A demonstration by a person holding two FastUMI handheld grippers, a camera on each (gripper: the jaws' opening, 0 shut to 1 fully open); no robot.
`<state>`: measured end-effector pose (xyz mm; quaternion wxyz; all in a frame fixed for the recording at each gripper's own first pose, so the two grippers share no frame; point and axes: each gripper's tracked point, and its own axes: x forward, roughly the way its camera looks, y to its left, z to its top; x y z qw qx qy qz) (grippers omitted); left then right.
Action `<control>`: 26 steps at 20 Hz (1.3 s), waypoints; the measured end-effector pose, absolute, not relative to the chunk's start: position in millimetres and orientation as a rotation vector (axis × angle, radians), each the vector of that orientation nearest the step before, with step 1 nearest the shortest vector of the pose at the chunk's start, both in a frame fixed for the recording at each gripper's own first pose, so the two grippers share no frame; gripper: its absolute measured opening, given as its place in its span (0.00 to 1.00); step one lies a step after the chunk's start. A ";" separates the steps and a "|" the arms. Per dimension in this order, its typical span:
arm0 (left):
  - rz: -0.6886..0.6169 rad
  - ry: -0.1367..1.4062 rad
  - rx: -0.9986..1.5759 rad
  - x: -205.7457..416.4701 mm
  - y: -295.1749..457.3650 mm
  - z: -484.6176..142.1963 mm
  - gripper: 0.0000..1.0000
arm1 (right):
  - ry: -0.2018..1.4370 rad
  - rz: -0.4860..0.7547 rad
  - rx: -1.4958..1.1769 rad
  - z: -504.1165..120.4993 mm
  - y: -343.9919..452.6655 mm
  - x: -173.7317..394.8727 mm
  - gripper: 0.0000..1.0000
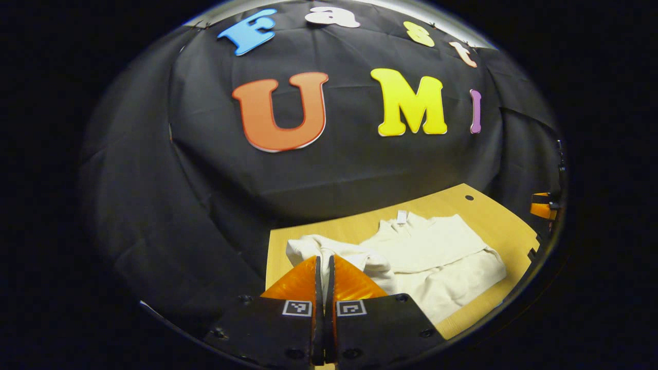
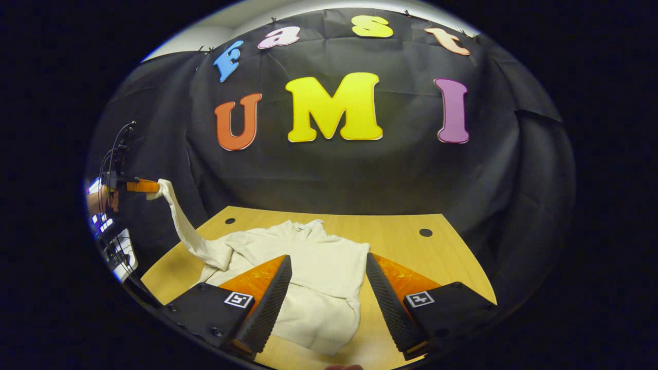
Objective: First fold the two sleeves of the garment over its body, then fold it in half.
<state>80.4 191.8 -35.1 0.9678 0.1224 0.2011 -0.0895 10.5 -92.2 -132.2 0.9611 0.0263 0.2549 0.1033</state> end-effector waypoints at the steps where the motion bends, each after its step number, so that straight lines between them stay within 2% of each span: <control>1: -0.210 0.379 0.275 93.8 175.6 -20.2 0.03 | 0.506 0.189 0.066 -129.0 -103.1 12.1 0.92; 6: -0.442 0.322 0.362 147.9 55.4 -6.8 0.03 | 0.495 0.089 0.105 -127.1 -155.6 6.1 0.92; 10: -0.632 0.359 0.370 165.8 -51.2 -41.9 0.03 | 0.500 0.002 0.096 -131.0 -197.1 -15.8 0.92; 15: -0.807 0.417 0.384 164.1 -154.9 -96.8 0.04 | 0.519 -0.098 0.078 -131.4 -241.7 -44.7 0.92; 20: -0.888 0.556 0.389 160.7 -212.3 -187.1 0.04 | 0.549 -0.179 0.087 -135.3 -274.1 -64.1 0.92; 26: -0.877 0.668 0.402 155.1 -234.4 -273.4 0.07 | 0.596 -0.249 0.079 -141.9 -299.7 -92.2 0.92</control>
